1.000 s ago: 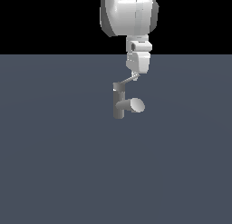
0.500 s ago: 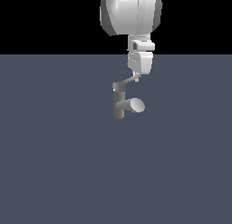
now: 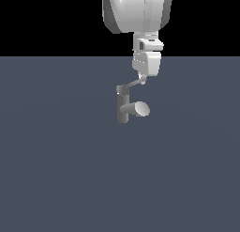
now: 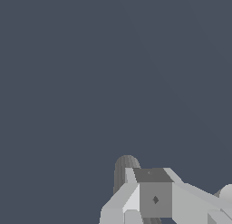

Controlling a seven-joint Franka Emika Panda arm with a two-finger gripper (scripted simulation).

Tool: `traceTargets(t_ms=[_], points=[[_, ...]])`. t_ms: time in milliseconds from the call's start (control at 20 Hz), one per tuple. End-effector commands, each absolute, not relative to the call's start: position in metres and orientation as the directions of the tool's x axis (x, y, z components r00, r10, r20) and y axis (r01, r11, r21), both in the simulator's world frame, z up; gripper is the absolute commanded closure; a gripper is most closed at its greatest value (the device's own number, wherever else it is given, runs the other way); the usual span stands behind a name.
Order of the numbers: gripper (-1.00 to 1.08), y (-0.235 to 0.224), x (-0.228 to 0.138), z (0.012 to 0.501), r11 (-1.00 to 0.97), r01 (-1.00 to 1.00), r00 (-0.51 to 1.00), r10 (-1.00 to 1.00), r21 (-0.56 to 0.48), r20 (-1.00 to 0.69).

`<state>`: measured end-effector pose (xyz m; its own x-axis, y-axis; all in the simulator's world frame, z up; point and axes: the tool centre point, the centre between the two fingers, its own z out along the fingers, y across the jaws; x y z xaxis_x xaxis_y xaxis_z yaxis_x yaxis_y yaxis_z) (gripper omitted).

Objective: Turn on the faucet by rotating a designated handle.

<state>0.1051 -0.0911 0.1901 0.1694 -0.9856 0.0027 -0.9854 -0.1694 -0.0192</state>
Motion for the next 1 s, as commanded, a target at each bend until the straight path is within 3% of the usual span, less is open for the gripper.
traceTargets(t_ms=[0,250,300,950], points=[[1.08,-0.100,0.092,0.182,-0.160,-0.987,0.160,-0.987,0.000,0.000],[1.08,-0.103,0.081,0.182,-0.160,-0.987,0.160,-0.987,0.000,0.000],[1.08,-0.091,0.093,0.195,-0.175,-0.984,0.175,-0.985,-0.029,0.004],[1.08,-0.079,0.054,0.188,-0.167,-0.986,0.167,-0.986,-0.015,0.002]])
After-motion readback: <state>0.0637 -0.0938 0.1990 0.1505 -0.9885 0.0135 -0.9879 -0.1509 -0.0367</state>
